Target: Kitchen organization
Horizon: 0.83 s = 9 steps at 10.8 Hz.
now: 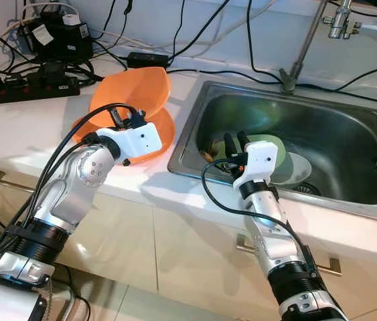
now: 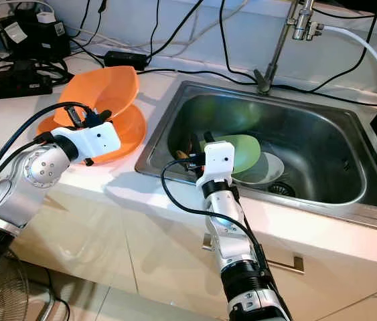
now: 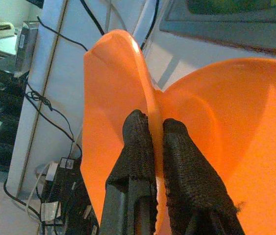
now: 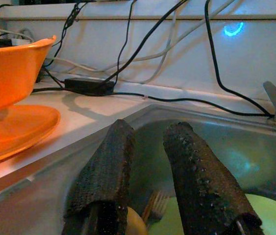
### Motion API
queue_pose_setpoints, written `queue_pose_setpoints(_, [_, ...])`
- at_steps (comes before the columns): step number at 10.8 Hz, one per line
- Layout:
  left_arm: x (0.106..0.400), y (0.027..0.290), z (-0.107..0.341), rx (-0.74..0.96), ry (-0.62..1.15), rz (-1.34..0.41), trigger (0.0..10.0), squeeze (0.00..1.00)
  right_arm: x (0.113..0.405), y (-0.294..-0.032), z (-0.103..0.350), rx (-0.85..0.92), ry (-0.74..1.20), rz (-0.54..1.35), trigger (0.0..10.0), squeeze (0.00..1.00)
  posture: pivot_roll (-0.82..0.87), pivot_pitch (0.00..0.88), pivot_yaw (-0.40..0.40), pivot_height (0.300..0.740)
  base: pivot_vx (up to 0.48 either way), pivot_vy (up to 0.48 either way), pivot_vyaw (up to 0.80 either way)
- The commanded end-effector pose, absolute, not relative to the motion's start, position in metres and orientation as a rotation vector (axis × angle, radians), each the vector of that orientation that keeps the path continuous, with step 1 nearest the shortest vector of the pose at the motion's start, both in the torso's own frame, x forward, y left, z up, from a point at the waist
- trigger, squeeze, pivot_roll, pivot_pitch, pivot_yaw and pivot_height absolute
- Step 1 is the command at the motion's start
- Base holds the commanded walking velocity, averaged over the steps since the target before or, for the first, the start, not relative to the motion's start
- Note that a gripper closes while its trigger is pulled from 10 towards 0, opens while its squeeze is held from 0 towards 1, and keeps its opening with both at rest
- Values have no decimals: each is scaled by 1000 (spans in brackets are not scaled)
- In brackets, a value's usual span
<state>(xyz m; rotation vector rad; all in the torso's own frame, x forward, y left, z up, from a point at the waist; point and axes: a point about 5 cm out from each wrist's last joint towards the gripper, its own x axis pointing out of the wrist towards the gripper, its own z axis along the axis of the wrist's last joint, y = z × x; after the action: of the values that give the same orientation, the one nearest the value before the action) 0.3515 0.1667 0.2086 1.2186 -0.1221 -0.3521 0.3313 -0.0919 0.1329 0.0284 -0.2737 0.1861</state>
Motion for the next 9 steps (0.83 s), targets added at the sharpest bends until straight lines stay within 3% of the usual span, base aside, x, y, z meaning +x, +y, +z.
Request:
queue_pose_setpoints(1, [349,162,219,1227,-186,-338,0,0,335,-96,136,31,-274,170,10000,0,220,0,-38,740,0,0,0])
queue_pose_setpoints(4, [349,162,223,1252,-209,-323,0,0,339,-98,143,111,-268,161,10000,0,221,0,-36,740,0,0,0])
queue_pose_setpoints(5, [350,160,227,1290,-245,-303,10000,0,343,-97,156,174,-284,172,10000,0,219,0,-34,740,0,0,0])
queue_pose_setpoints(7, [349,150,233,1305,-330,-293,10000,0,354,-103,184,353,-282,163,10000,12,218,0,-35,740,0,0,0])
queue_pose_setpoints(8, [348,145,234,1307,-352,-301,10000,0,356,-103,194,419,-290,184,10000,1000,216,0,-34,740,0,0,0])
queue_pose_setpoints(9, [347,137,233,1310,-378,-329,10000,0,357,-100,207,509,-282,225,10000,1000,215,0,-34,740,0,0,0])
